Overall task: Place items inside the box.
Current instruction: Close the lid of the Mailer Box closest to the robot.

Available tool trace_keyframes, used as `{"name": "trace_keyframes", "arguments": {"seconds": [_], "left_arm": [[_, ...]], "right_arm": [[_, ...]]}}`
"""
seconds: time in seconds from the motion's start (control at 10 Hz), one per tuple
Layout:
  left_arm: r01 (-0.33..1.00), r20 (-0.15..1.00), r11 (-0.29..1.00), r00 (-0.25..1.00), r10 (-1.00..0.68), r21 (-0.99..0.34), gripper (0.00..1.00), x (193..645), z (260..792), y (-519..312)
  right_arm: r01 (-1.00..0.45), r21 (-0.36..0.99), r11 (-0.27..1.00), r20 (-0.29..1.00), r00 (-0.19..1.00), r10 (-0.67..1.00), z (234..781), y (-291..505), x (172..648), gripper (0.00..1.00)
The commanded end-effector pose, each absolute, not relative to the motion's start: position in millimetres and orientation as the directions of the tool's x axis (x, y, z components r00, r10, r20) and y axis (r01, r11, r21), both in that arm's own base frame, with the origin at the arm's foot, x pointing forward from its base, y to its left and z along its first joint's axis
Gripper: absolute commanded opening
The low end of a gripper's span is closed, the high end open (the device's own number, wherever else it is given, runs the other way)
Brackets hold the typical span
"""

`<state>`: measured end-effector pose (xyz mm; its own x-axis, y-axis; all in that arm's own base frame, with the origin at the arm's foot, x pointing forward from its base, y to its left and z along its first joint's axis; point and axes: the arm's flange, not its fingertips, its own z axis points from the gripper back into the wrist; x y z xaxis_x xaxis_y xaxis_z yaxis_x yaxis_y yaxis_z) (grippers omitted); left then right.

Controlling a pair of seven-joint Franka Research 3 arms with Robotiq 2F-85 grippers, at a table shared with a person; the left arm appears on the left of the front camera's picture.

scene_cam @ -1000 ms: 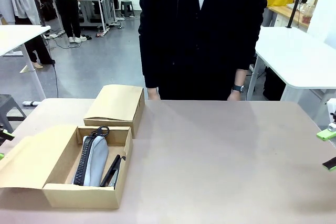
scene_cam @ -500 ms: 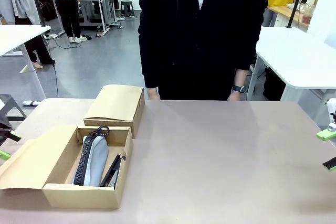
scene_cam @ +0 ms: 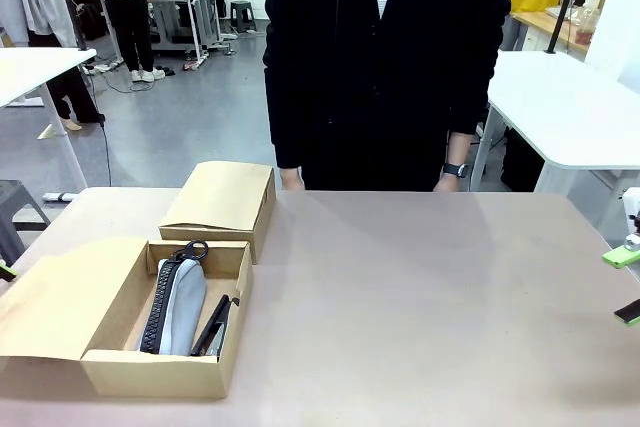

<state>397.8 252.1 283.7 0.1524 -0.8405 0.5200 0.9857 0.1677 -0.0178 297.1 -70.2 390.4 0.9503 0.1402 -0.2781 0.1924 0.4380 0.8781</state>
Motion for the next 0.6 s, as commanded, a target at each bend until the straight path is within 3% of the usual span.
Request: {"name": "trace_keyframes", "arguments": {"seconds": [0.0,0.5], "left_arm": [[0.984,0.529,0.178,0.165,-0.832,-0.026,1.00,399.0,282.4,249.6],[0.993,0.646,0.106,0.116,-0.754,-0.053,1.00,408.5,265.2,224.6]], "right_arm": [[0.214,0.877,0.431,-0.296,0.946,0.132,396.0,-68.6,298.6,1.00],[0.214,0.877,0.431,-0.296,0.946,0.132,396.0,-68.6,298.6,1.00]]}}
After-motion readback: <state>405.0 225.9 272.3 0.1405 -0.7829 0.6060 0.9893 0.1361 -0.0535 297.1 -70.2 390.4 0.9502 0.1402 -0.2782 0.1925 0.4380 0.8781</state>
